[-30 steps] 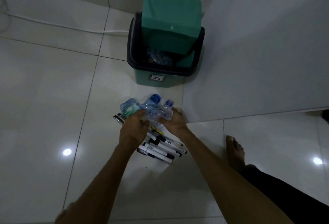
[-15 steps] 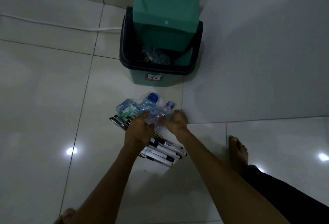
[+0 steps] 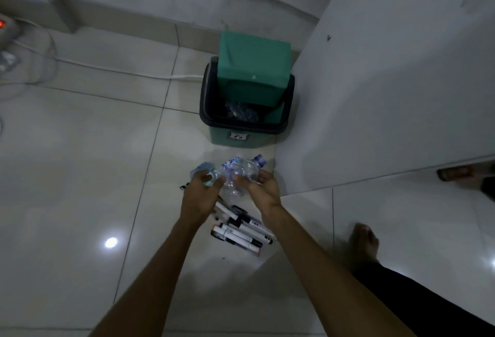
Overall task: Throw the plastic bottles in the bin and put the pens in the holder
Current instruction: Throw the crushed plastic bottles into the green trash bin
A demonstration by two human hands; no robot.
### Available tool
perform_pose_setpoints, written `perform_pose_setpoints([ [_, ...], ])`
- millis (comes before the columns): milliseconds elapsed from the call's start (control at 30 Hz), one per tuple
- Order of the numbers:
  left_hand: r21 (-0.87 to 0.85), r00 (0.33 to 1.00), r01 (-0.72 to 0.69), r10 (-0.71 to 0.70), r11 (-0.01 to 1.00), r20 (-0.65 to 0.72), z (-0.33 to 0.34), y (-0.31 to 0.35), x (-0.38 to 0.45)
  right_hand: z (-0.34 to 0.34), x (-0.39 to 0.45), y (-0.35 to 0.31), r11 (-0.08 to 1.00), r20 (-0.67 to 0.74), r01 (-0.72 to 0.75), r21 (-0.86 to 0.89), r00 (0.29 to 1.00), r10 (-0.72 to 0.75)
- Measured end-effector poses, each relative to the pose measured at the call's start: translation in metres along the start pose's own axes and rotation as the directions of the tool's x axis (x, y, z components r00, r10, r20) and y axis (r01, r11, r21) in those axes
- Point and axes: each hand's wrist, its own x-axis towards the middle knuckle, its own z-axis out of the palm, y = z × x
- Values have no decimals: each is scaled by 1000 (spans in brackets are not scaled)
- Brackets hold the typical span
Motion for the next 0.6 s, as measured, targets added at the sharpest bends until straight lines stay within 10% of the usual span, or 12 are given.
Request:
perform_pose_setpoints([
  [167, -428, 985, 165, -128, 889, 114, -20, 33, -15, 5, -34, -33, 1000, 162, -3, 11, 987, 1],
  [600, -511, 995, 12, 39, 859, 88, -58, 103, -27, -4, -51, -119, 982, 185, 182, 58, 964, -189],
])
